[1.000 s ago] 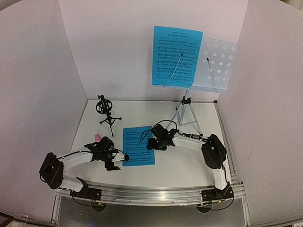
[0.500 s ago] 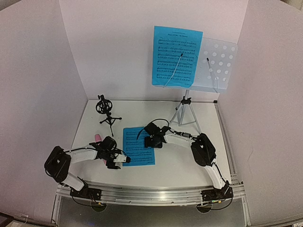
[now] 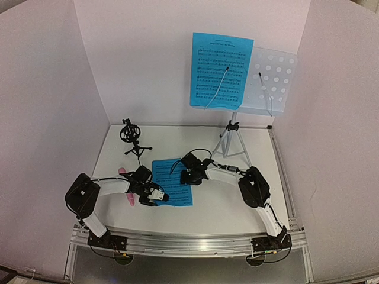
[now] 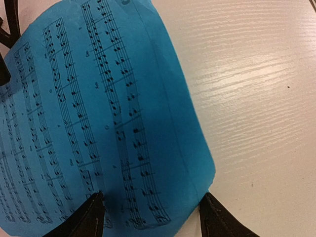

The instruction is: Set up the instrument practice props

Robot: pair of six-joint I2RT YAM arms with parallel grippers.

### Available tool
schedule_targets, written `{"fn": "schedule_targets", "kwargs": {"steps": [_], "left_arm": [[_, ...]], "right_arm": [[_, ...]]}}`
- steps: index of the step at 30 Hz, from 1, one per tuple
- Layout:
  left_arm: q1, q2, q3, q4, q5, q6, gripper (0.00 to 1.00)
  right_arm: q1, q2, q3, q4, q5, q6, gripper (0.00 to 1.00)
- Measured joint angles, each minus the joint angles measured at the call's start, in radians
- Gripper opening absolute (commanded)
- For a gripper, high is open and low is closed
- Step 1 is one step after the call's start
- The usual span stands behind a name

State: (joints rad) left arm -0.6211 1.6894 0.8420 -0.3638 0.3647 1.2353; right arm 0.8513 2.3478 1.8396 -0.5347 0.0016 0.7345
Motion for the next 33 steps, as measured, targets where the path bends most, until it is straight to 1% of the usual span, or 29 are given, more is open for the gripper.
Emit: {"fn": "schedule_targets", "kwargs": {"steps": [4,6,10,12,15,19,21,22,25,27,29,33], "left_arm": [[0.000,0.005,0.002,0.011,0.008,0.021,0.65],[0.000,0.005,0.001,0.012,0.011,0.027,0.65],[0.000,0.004,-0.001,0.014,0.016,0.034,0.65],[0.000,0.004,-0.003,0.016,0.018,0.041,0.65],[0.000,0.001,-0.006,0.021,0.017,0.043,0.65],[0.000,0.001,-0.007,0.022,0.018,0.046,0.65],[0.000,0.001,-0.007,0.023,0.017,0.044,0.67],[0.000,0.000,-0.007,0.023,0.017,0.040,0.69],[0.002,0.000,-0.001,0.016,0.017,0.001,0.81],[0.008,-0.001,0.014,-0.020,0.019,-0.034,0.88],[0.020,-0.004,0.036,-0.075,0.031,-0.074,0.91],[0.079,-0.052,0.097,-0.172,0.109,-0.205,0.94]], "right_arm": [[-0.001,-0.005,-0.029,0.065,-0.032,0.020,0.37],[-0.003,-0.010,-0.041,0.082,-0.039,0.028,0.30],[-0.014,-0.016,-0.059,0.092,-0.051,0.043,0.11],[-0.019,-0.016,-0.066,0.091,-0.055,0.044,0.08],[-0.023,-0.016,-0.069,0.089,-0.059,0.046,0.02],[-0.028,-0.016,-0.073,0.088,-0.061,0.048,0.00],[-0.029,-0.016,-0.073,0.088,-0.063,0.048,0.00],[-0.030,-0.016,-0.073,0.088,-0.064,0.047,0.00],[-0.033,-0.017,-0.074,0.087,-0.065,0.038,0.00],[-0.033,-0.024,-0.078,0.082,-0.065,0.023,0.00],[-0.033,-0.045,-0.091,0.075,-0.065,-0.002,0.00],[-0.032,-0.130,-0.136,0.068,-0.061,-0.074,0.00]]}}
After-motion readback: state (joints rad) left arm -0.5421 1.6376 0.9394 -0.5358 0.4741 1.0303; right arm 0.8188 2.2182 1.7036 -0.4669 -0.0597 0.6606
